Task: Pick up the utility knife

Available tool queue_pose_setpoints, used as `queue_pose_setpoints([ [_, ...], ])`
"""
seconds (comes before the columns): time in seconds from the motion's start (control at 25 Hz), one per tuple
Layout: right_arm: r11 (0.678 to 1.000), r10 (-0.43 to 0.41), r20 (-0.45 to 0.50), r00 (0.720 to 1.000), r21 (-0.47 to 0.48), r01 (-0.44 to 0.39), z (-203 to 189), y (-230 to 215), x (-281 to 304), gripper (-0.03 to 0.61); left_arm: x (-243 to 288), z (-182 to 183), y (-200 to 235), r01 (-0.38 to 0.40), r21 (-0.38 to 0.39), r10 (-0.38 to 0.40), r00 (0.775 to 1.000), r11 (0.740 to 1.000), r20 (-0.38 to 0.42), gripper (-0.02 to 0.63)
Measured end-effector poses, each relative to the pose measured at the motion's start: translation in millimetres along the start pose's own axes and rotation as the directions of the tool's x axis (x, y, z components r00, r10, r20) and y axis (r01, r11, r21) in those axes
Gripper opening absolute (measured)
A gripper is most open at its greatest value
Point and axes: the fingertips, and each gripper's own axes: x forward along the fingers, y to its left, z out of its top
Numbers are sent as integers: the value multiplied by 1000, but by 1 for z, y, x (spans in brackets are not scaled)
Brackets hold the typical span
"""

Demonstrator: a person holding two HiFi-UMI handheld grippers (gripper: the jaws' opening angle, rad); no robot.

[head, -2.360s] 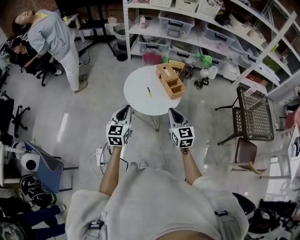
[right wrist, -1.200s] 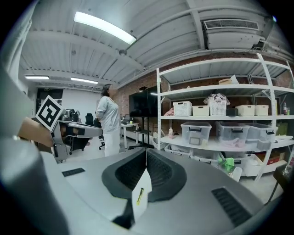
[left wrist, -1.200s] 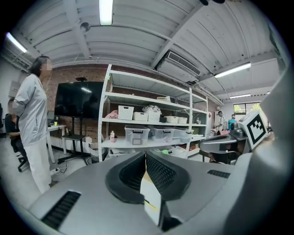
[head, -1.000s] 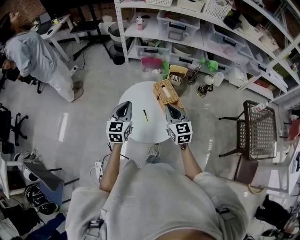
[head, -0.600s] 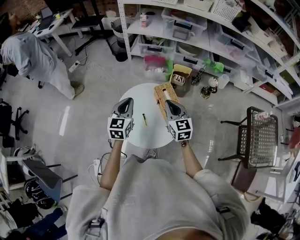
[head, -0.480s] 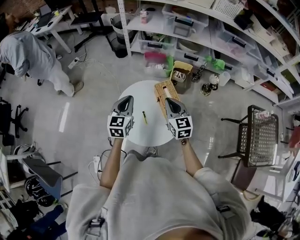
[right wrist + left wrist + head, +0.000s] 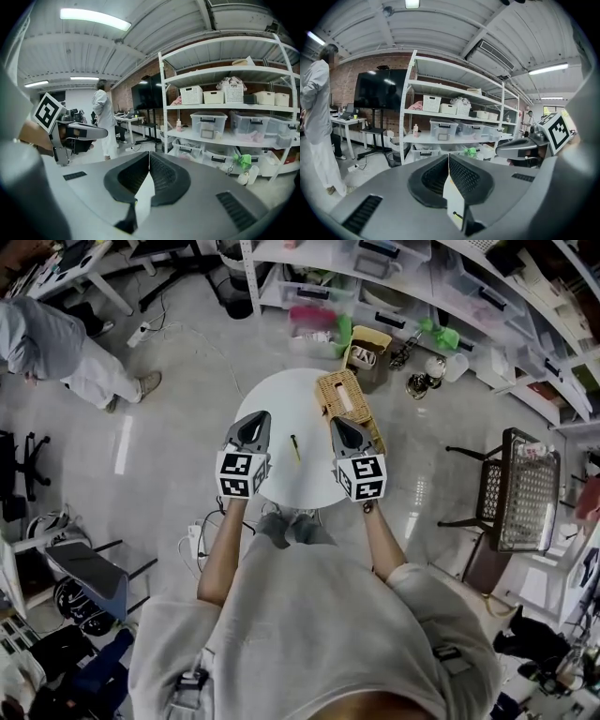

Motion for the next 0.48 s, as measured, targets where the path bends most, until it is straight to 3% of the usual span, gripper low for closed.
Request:
queue_pose_setpoints([
  [0.48, 998, 5, -151, 989, 60, 4, -71, 25, -3, 31, -14, -64, 2, 12, -71, -19, 994, 997, -105, 23],
])
